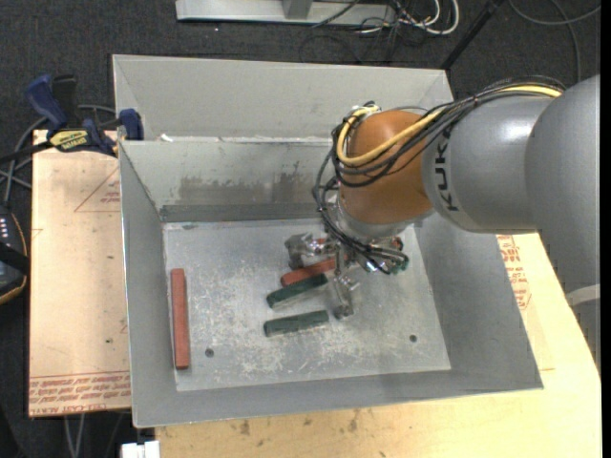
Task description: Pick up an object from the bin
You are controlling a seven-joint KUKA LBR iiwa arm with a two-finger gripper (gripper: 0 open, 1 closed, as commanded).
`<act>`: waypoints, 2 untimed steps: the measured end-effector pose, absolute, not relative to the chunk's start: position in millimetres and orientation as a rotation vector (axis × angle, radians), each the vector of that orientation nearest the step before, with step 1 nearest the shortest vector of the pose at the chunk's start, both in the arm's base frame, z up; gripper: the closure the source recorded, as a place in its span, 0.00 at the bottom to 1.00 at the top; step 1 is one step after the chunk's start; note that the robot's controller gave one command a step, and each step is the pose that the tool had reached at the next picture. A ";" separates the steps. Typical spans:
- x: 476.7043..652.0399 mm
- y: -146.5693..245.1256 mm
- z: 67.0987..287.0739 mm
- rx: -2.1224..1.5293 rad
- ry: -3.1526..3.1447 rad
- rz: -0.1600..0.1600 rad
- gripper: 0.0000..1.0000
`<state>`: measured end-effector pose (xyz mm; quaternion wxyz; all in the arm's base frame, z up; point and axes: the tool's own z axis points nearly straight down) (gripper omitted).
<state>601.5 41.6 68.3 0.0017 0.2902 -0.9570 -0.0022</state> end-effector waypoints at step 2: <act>630.2 43.9 148.3 1.660 -2.677 0.003 1.00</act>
Offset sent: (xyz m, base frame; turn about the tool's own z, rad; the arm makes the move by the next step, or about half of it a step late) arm 0.0000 0.0000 0.0000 0.0000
